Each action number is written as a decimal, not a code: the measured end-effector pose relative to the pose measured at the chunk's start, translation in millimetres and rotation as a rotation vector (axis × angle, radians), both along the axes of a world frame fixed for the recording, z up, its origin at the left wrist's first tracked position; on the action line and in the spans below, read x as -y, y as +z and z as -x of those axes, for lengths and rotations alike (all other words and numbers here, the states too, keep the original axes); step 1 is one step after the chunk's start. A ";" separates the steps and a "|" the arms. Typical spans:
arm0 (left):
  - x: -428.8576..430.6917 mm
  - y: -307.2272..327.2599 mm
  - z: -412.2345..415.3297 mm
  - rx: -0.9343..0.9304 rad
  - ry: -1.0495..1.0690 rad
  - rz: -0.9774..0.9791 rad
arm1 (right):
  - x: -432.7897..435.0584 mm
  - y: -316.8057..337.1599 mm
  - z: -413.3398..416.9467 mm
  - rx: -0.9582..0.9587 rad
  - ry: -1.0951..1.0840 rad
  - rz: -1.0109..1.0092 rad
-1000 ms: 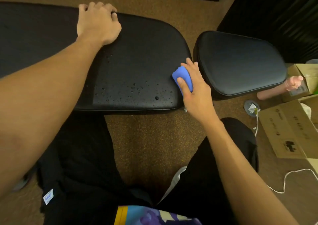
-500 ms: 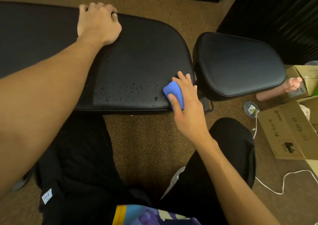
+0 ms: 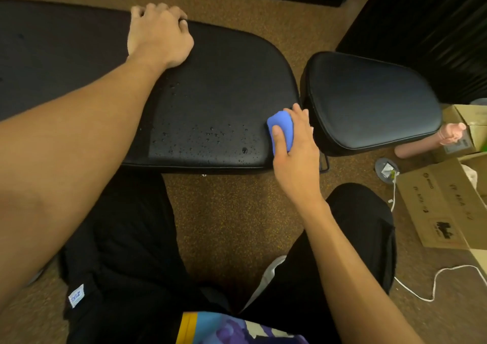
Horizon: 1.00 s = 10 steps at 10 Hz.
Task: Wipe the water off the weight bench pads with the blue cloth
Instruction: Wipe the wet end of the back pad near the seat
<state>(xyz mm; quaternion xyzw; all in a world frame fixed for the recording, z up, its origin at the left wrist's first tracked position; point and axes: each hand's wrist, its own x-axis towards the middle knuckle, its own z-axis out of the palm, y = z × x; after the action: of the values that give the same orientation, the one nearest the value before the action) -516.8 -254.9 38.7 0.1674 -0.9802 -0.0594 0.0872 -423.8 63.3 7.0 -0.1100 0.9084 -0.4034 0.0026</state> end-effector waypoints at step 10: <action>-0.1 -1.4 -0.3 -0.020 0.010 0.026 | 22.3 12.3 17.6 -0.085 0.270 -0.207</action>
<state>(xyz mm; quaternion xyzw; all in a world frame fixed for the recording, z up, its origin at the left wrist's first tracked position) -516.5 -254.8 37.3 0.1706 -0.9791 -0.0478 0.0996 -441.4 41.0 19.3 -0.2470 0.9214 -0.2986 0.0298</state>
